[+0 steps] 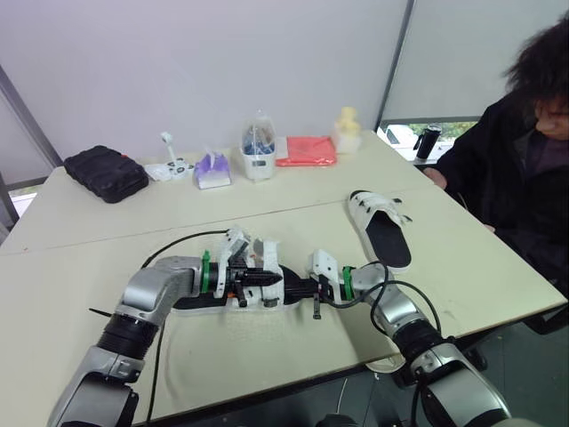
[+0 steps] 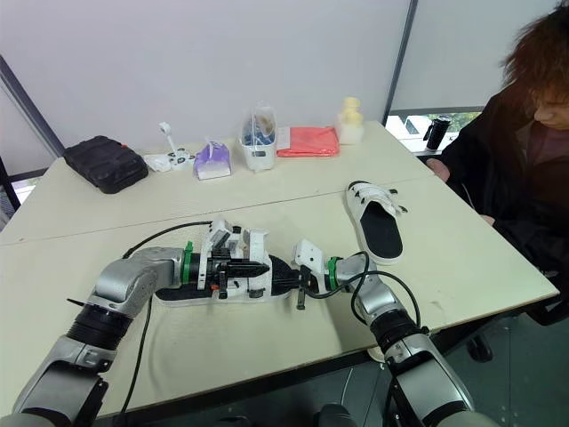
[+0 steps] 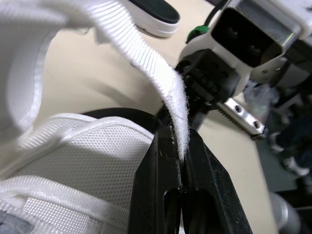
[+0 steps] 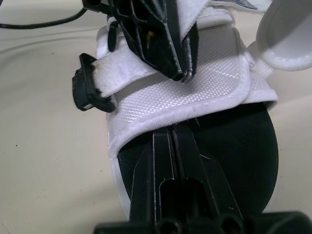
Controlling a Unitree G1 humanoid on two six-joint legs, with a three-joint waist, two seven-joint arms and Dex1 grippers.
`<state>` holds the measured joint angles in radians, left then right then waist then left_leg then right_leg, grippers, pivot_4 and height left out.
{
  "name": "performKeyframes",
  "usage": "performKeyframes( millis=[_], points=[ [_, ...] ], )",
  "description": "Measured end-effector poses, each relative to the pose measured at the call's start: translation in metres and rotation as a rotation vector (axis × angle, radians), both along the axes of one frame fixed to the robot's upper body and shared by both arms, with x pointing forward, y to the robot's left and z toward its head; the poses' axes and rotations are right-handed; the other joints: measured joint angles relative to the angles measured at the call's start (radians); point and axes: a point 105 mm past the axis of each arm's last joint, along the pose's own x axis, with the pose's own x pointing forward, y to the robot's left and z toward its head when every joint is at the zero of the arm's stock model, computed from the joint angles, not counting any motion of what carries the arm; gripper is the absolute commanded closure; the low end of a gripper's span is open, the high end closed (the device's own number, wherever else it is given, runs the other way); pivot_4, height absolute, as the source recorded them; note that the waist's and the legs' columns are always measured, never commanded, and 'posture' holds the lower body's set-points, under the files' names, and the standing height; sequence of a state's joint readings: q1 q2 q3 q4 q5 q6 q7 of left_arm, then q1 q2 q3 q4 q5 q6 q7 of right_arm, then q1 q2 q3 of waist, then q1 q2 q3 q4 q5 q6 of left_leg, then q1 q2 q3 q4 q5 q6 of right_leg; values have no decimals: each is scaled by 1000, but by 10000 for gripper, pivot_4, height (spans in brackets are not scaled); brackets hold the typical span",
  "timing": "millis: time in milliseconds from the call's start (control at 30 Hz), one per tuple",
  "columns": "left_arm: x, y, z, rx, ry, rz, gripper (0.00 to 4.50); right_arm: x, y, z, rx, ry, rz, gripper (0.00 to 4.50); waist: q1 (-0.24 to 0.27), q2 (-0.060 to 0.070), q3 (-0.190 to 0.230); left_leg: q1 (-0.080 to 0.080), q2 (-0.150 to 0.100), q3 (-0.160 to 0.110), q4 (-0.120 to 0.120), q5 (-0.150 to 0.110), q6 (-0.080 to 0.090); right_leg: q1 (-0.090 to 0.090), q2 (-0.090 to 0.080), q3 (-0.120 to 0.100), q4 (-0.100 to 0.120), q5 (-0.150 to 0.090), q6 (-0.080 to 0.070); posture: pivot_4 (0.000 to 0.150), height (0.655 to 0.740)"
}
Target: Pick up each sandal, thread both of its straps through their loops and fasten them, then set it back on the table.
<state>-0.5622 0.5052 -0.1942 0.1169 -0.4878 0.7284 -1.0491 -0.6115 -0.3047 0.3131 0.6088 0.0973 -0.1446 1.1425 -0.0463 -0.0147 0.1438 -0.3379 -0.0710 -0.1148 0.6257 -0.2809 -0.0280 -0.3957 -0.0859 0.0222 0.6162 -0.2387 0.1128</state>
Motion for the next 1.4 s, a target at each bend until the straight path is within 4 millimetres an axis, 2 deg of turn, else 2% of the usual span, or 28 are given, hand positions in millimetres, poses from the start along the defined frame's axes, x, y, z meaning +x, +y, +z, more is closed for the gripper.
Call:
performKeyframes(
  millis=[333,400,467,600,700,800,900,967,1067,1200,1400],
  points=[
    [-9,1,5,38,-90,-98,44673,0,1,0,3,0,1,45000,-2,0,0,0,0,0,-2,0,0,-1,0,0,0,0,0,1500,7400],
    [-11,2,5,52,-110,-111,39171,0,2,0,4,0,2,45000,-3,0,0,0,0,0,-2,0,0,-1,0,0,-1,0,0,1500,7400],
    [-11,6,1,73,-108,-100,31534,0,2,0,4,0,2,45000,-3,0,0,0,0,0,-3,0,0,-1,0,0,-1,0,0,1500,7400],
    [-16,11,1,63,-96,-78,11230,0,2,0,2,-1,1,45000,-3,0,0,0,0,0,-3,0,0,-1,0,0,-1,0,0,1500,7400],
    [-26,29,16,41,-106,-28,11230,-1,4,-1,3,1,7,45000,-10,0,1,-1,1,0,-5,0,0,-3,-1,0,-1,0,0,1500,7400],
    [-48,50,21,51,-67,5,11230,-2,4,-1,2,3,11,45000,-11,2,1,0,1,-1,-7,0,0,-3,-1,0,-2,-1,-1,1500,7400],
    [-78,48,8,50,28,-26,11230,-1,2,-1,0,4,6,45000,-6,2,1,0,1,-1,-6,0,0,-2,-2,0,-2,-3,-4,1500,7400],
    [-91,45,-2,37,92,-24,11230,-1,0,-2,-2,4,1,45000,1,1,1,0,1,-1,-6,0,0,-1,-2,1,-2,-3,-5,1500,7400],
    [-94,39,-8,20,104,2,11230,-1,-1,-2,-3,5,0,45000,3,1,1,0,1,-1,-6,0,0,-1,-2,0,-2,-6,-4,1500,7400],
    [-88,27,-13,-16,89,46,11230,-1,0,-2,-3,6,3,45000,2,1,1,0,1,-1,-6,0,0,-1,-2,0,-3,-5,-5,1500,7400],
    [-73,29,-30,24,55,133,11230,-2,-2,-2,-6,1,4,45000,4,1,0,0,1,-1,-6,0,0,-1,-2,0,-3,-4,-7,1500,7400]
  ],
)
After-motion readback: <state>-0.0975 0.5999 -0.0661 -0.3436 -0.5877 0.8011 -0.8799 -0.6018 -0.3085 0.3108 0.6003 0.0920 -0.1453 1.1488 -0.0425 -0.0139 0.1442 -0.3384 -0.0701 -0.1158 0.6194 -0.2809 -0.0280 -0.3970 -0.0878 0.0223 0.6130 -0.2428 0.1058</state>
